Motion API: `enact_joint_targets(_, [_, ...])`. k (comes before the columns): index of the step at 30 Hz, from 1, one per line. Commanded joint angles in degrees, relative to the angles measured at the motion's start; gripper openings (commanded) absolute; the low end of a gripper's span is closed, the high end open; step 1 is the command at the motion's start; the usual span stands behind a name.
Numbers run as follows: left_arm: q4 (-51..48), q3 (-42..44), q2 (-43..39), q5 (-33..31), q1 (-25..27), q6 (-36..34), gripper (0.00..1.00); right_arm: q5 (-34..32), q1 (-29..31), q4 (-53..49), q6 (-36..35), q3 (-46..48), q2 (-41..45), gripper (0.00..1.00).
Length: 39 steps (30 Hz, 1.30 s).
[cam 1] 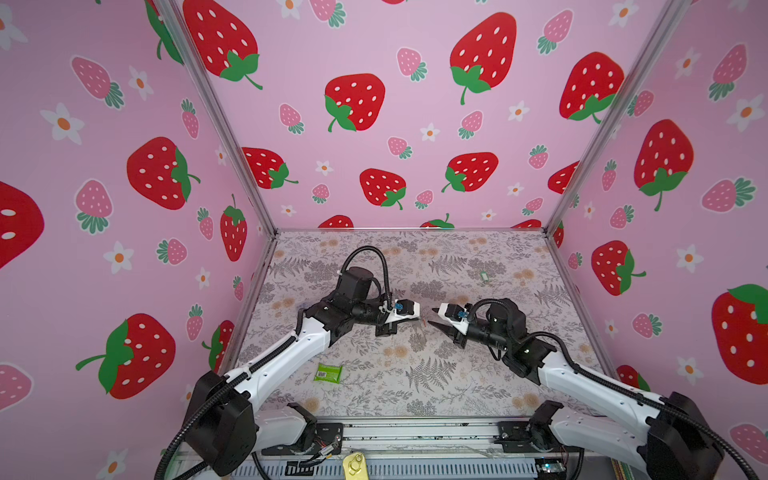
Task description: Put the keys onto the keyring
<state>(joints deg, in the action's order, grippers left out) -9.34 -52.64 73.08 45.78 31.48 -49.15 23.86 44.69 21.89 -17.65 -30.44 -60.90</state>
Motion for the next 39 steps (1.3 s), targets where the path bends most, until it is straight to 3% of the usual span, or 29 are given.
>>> enact_joint_targets(1, [1.4, -2.2, 1.0, 4.7, -0.2, 1.4, 0.00, 2.6, 0.0, 3.1, -1.3, 0.5, 0.5, 0.33])
enact_joint_targets(10, [1.0, -3.8, 2.5, 5.2, -0.2, 1.9, 0.00, 0.4, 0.9, -0.3, -10.4, 0.7, 4.4, 0.22])
enact_joint_targets(15, [0.8, -5.0, 3.4, 5.8, -0.2, 2.2, 0.00, 0.1, 0.9, -5.1, -13.4, 0.1, 4.9, 0.24])
enact_joint_targets(30, [-0.4, -5.9, 4.3, 6.1, 0.0, 2.0, 0.00, -1.1, 2.2, -2.9, -14.8, -0.6, 3.1, 0.24])
enact_joint_targets(39, [-1.5, -5.7, 4.2, 5.9, 0.1, 1.2, 0.00, -2.0, 3.3, -1.6, -14.8, -1.3, 1.7, 0.18])
